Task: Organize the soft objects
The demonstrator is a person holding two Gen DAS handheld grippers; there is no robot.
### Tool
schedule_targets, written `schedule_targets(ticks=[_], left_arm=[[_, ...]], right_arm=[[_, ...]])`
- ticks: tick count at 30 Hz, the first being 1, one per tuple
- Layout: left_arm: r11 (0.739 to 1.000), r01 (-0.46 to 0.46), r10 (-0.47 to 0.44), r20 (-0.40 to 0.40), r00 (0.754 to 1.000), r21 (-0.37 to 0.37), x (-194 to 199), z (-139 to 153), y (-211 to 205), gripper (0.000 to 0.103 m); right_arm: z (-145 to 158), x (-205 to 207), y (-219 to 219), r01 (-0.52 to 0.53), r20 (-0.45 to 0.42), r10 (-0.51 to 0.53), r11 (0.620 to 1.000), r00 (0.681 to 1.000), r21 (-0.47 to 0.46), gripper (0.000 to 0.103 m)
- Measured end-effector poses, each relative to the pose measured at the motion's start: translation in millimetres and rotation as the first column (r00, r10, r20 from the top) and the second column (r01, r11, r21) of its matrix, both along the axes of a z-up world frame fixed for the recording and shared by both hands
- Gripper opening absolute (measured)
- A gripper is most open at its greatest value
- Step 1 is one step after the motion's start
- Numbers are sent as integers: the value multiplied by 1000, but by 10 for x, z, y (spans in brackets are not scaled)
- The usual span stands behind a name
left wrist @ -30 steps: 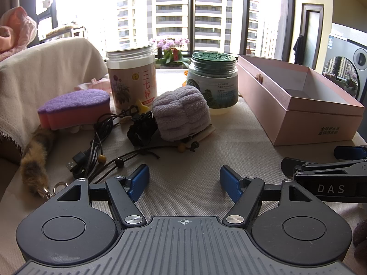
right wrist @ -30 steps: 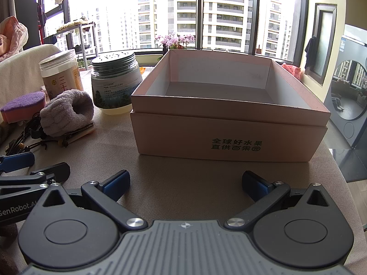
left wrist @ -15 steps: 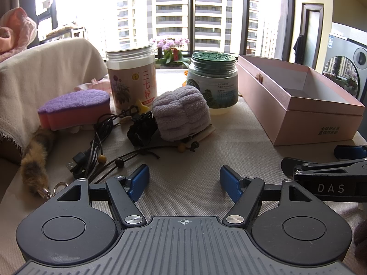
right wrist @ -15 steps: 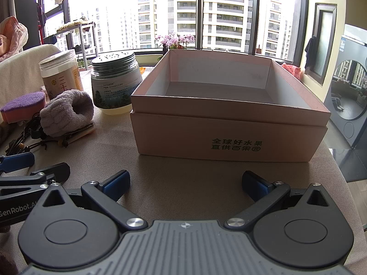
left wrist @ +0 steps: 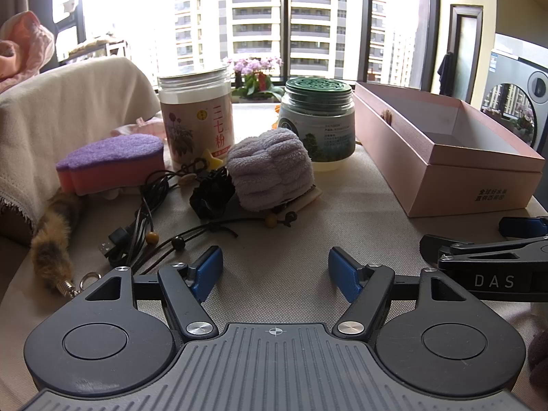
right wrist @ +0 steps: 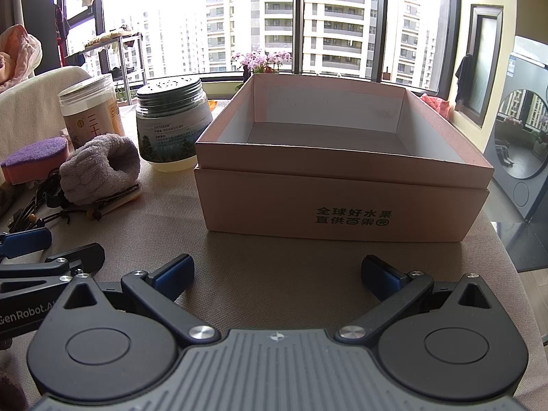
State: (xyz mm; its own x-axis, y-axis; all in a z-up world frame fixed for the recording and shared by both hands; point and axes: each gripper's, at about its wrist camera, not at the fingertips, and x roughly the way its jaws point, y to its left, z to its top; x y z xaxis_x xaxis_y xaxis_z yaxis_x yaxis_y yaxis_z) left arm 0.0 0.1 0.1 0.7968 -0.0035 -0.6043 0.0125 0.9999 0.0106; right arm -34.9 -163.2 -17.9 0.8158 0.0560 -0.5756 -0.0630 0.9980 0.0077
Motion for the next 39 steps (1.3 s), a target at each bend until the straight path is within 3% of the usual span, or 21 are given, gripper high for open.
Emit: schedule_targets(ticks=[8, 11, 13, 16, 20, 25, 29, 32, 36, 37, 39], left_arm=[[1000, 22, -22, 0, 1000, -7, -8, 2, 3, 74], [990, 131, -131, -3, 991, -57, -47, 5, 33, 74], [968, 221, -224, -12, 975, -121, -110, 47, 64, 73], [953, 277, -280, -10, 960, -122, -169, 85, 164, 73], [963, 258, -258, 15, 966, -82, -176, 183, 282, 73], [990, 127, -123, 73, 990, -61, -19, 342, 679, 71], [995, 96, -96, 107, 990, 0, 295, 450, 926, 72], [997, 80, -79, 113, 990, -3, 623, 530, 1189, 72], [1000, 8, -6, 71, 997, -28, 1060, 499, 1602, 71], [999, 0, 2, 46, 999, -46, 1157, 463, 1677, 63], [996, 9, -9, 3, 1000, -84, 1214, 361, 1741, 62]], right_arm=[[41, -9, -51, -35, -22, 35, 999, 999, -2, 103], [79, 39, -60, -51, -65, 50, 999, 997, -8, 103], [100, 79, -55, -63, -95, 61, 998, 994, -11, 103], [106, 93, -55, -72, -110, 70, 997, 992, -14, 103], [83, 65, -41, -71, -94, 69, 997, 993, -15, 103], [60, 30, -52, -68, -72, 67, 998, 995, -12, 103], [70, 25, -53, -70, -72, 68, 997, 995, -13, 103], [83, -6, -14, -108, -73, 106, 994, 992, -22, 103], [103, -116, 135, -192, -42, 189, 976, 981, -97, 103], [104, -129, 180, -209, -39, 205, 972, 978, -112, 103], [119, -141, 247, -231, -34, 228, 966, 973, -119, 103]])
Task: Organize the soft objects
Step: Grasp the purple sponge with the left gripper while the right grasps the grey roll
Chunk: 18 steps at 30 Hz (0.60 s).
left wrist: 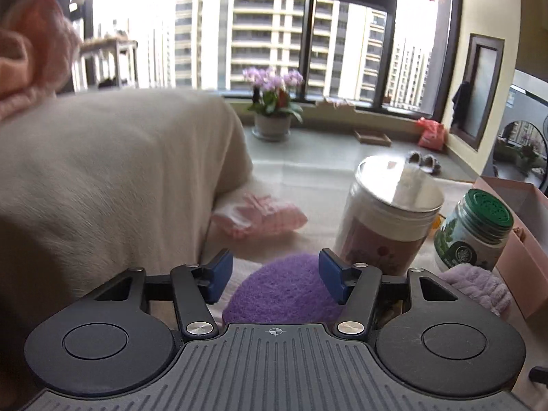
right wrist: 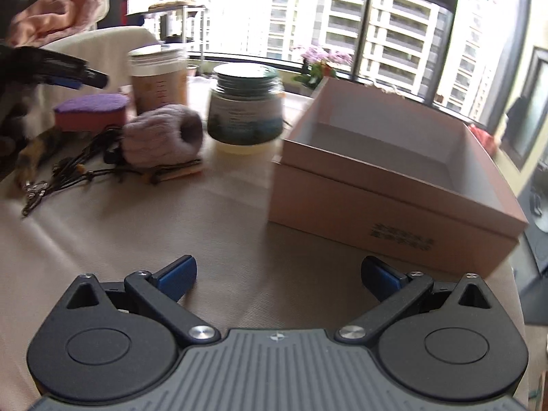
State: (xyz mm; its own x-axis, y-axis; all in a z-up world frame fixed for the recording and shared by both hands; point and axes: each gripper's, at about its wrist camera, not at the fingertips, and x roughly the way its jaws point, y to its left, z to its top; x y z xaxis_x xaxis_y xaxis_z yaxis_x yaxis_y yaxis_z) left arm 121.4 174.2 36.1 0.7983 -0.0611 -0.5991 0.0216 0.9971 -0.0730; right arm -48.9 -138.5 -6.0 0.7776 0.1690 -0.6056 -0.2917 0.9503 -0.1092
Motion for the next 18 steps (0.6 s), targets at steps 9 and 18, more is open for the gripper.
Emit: schedule_targets(ticks=[9, 18], left_arm=[[986, 159, -160, -15, 987, -41, -282, -109, -107, 72], [966, 252, -247, -83, 966, 54, -481, -245, -166, 72]], right_arm=[[129, 51, 351, -50, 44, 51, 998, 998, -38, 102], [477, 267, 884, -169, 118, 171, 985, 978, -32, 99]])
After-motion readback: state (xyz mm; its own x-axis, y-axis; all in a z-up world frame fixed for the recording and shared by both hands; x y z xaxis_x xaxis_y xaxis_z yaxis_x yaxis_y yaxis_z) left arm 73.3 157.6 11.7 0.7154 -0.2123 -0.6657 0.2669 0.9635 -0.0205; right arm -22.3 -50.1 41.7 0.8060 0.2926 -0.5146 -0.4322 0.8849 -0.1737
